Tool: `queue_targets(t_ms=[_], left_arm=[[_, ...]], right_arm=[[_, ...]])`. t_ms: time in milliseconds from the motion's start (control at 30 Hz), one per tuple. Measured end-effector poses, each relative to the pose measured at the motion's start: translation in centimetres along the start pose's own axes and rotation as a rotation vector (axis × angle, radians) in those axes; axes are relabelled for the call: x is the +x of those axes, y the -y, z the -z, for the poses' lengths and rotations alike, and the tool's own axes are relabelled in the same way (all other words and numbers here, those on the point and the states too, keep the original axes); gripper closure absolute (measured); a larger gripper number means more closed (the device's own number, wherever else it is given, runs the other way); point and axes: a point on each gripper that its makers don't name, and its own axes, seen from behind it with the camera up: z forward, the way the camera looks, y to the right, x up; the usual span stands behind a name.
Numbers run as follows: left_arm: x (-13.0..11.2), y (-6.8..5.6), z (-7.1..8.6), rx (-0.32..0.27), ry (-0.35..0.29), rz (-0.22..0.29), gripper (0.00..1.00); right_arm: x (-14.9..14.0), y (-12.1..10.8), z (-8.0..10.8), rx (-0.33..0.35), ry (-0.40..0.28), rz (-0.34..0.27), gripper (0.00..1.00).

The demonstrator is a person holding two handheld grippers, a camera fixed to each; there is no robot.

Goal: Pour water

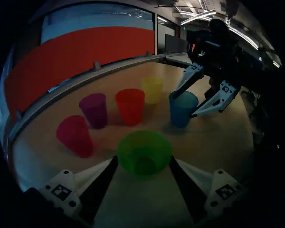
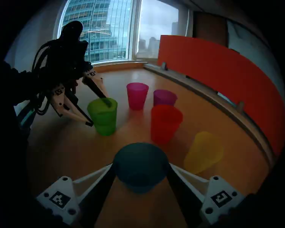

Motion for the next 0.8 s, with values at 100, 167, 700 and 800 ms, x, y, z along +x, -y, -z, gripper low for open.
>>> queue_targets(t_ms=[100,167,700,800], left_arm=[[-0.2,0.0,0.1,0.002,0.003,0.003,0.01],[-0.2,-0.1,0.2,-0.002,0.006,0.007,0.01],[-0.4,0.2,0.5,0.009,0.008,0.003,0.01],[-0.5,0.4,0.8,0.018,0.007,0.005,0.01]], right_arm=[[-0.1,0.0,0.0,-0.002,-0.003,-0.005,0.07],[-0.3,0.0,0.0,-0.002,-0.002,-0.009,0.07],[-1.0,-0.2,0.2,-0.018,0.012,-0.026,0.00],[-1.0,-0.2,0.4,-0.020,0.008,-0.030,0.00]])
